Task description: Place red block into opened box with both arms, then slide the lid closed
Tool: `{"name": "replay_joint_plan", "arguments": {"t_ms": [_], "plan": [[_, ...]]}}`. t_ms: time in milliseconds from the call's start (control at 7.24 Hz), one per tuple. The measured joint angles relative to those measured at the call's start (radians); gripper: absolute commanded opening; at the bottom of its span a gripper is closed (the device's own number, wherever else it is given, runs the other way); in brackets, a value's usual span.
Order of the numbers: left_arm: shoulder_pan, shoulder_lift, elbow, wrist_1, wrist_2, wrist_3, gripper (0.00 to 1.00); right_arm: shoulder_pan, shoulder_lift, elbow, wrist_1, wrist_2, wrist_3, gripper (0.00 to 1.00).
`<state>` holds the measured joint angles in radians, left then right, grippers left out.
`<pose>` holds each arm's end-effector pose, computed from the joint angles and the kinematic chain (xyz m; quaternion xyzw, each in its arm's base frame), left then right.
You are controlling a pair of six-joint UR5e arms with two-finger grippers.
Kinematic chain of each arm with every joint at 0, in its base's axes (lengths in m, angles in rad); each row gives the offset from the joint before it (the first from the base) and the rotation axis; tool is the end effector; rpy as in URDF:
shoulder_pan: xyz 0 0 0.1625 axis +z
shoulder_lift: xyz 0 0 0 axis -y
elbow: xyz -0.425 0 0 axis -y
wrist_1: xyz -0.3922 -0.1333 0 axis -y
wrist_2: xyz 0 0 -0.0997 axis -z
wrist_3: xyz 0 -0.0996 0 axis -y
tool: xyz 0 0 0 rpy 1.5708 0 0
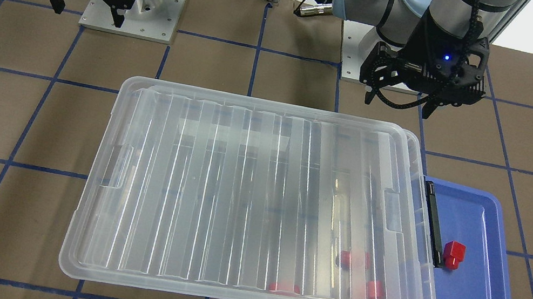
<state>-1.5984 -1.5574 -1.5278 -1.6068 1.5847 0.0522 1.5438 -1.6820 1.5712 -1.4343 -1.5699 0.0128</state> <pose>-0.1453 -0.4838 0.5120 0.0398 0.9991 -0.0101 0.0071 0.1215 -0.4432 0.5261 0.0199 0.9997 0.0128 0.0005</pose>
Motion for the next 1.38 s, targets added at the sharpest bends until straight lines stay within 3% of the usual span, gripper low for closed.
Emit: {"name": "replay_joint_plan", "arguments": {"t_ms": [414,1382], "plan": [[0.001,0.000,0.000,0.001,0.000,0.001,1.00,0.001,0.051,0.009,-0.022,0.002,-0.015,1.00],[0.002,-0.003,0.000,0.002,-0.001,0.001,1.00,0.002,0.289,0.020,-0.295,-0.002,-0.015,1.00]]}}
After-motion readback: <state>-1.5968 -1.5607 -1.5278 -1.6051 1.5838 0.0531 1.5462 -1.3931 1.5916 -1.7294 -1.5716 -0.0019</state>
